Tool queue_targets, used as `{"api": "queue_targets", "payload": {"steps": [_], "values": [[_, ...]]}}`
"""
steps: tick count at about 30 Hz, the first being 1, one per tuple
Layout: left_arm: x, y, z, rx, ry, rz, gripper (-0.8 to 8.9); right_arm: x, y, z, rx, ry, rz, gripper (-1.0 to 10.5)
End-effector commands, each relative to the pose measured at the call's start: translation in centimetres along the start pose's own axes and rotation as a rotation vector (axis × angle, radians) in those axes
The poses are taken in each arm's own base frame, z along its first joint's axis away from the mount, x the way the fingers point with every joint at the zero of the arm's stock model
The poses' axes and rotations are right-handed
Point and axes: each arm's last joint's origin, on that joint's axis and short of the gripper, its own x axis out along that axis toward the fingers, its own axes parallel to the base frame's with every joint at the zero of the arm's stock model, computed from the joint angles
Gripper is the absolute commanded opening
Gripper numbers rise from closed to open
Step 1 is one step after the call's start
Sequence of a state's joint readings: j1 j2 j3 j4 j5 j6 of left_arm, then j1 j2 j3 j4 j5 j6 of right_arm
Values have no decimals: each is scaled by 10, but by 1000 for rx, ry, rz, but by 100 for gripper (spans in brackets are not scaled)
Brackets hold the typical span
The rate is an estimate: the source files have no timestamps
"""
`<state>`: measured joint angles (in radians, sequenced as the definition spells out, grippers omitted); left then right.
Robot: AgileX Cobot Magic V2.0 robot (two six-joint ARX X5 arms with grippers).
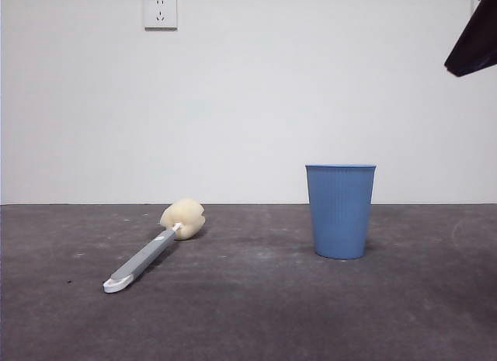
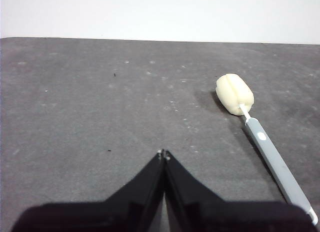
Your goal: Pick up the cup brush,pick up the cup,insert the brush into the cup,clean the cup,put the cup brush back,put the cup back to the fixed position on the table
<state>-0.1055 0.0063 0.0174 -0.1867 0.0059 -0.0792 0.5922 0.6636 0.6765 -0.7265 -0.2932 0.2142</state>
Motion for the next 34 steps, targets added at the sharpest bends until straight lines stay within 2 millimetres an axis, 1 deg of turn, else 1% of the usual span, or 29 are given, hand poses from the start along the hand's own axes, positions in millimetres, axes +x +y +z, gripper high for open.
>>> {"api": "queue_targets", "payload": {"steps": [1, 4, 6, 8, 11, 16, 19, 24, 28, 34], "values": [[1, 1, -4, -4, 10, 6, -3, -10, -6, 5, -162, -126, -119, 1], [1, 1, -4, -4, 10, 7, -3, -23, -16, 5, -179, -259, -200, 1], [1, 1, -4, -4, 10, 5, -3, -31, -24, 1, -177, -345, -280, 1], [1, 1, -4, -4, 10, 7, -3, -34, -32, -6, -174, -425, -350, 1], [1, 1, -4, -4, 10, 7, -3, -33, -44, -22, -154, -538, -438, 1], [1, 1, -4, -4, 10, 8, -3, -20, -61, -51, -114, -695, -524, 1], [1, 1, -4, -4, 10, 8, -3, -10, -69, -65, -98, -733, -544, 1], [1, 1, -4, -4, 10, 7, -3, 6, -80, -84, -58, -736, -558, 1], [1, 1, -4, -4, 10, 7, -3, 14, -85, -93, -27, -731, -560, 1], [1, 1, -4, -4, 10, 7, -3, 24, -91, -103, 23, -671, -552, 1]]}}
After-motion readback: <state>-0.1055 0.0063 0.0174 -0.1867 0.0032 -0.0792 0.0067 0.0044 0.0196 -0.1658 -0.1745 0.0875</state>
